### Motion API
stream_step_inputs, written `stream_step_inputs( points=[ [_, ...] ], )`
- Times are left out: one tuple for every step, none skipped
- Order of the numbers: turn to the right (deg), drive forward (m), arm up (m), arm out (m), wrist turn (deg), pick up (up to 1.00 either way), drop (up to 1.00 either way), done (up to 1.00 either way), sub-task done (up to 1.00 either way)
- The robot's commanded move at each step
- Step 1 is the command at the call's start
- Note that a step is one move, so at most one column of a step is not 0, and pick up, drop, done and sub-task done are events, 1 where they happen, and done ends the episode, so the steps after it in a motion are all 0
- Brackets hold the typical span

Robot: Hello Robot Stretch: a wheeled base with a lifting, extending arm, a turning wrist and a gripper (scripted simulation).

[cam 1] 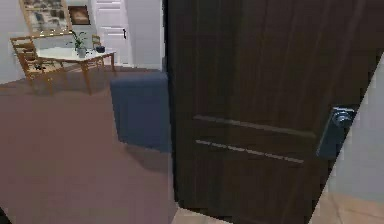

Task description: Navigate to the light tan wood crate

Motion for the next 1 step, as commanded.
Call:
stream_step_inputs(
  points=[
    [0.0,0.65,0.00,0.00,0.0,0.00,0.00,0.00,0.00]
  ],
)
